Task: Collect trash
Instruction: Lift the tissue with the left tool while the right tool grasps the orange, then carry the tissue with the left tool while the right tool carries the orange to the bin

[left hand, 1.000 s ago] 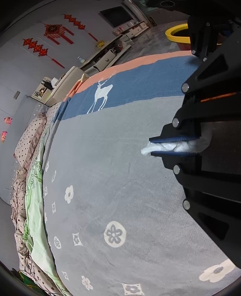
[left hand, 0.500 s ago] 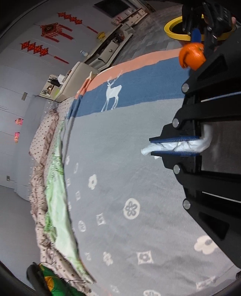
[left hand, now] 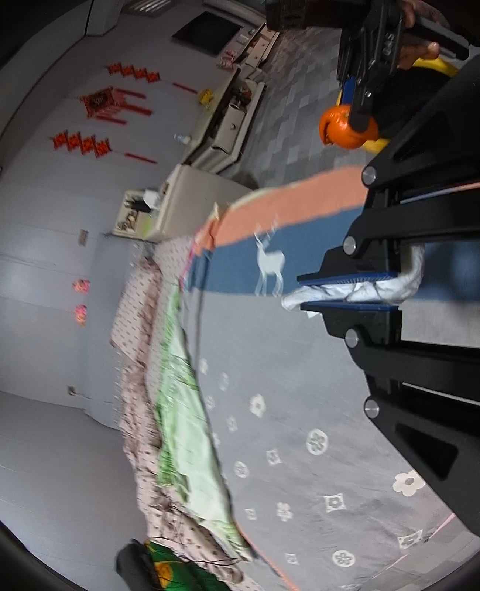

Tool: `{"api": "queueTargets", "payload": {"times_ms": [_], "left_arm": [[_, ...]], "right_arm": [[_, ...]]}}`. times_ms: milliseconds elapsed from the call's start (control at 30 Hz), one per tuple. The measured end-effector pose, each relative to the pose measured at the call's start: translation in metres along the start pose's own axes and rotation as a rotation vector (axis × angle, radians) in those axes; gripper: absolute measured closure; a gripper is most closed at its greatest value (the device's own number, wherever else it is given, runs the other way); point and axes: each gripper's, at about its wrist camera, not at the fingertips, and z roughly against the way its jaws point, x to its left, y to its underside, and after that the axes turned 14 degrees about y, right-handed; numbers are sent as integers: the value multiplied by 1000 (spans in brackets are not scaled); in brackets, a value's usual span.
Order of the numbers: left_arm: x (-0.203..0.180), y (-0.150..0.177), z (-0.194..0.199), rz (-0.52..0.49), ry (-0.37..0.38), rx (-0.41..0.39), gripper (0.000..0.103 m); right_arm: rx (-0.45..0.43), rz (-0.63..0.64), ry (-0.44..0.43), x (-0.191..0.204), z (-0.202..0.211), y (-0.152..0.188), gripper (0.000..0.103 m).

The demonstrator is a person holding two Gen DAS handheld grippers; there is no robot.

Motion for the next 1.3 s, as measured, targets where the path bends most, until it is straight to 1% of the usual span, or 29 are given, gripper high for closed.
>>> {"api": "queueTargets", "payload": {"times_ms": [133,233,367,500,633,733,900,1100,1300], "left_arm": [[-39,-8,17,-48,23,-35,95],[-69,-11,30,-96,56,-59,95],[-103,-13,41,-150,81,-85,95],[-130,-12,45,-180,115,-90,95],[-155,-7,43,-224,142,-74,95],[-170,-5,41,-260,145,-74,95],[-186,-2,34,-284,166,-64,95],[-200,5,17,-304,184,-28,95],[-208,12,-6,-306,204,23,95]], "right_arm": [[-48,-30,19,-24,29,1,73],[-79,-41,24,-39,51,2,73],[-121,-48,64,-59,81,5,73],[-144,-75,92,-78,102,8,73],[-164,-90,120,-95,117,11,73],[-178,-89,131,-103,126,12,73],[-202,-67,153,-110,141,15,73],[-200,-74,184,-122,150,22,72],[-180,-79,194,-134,149,30,72]]}}
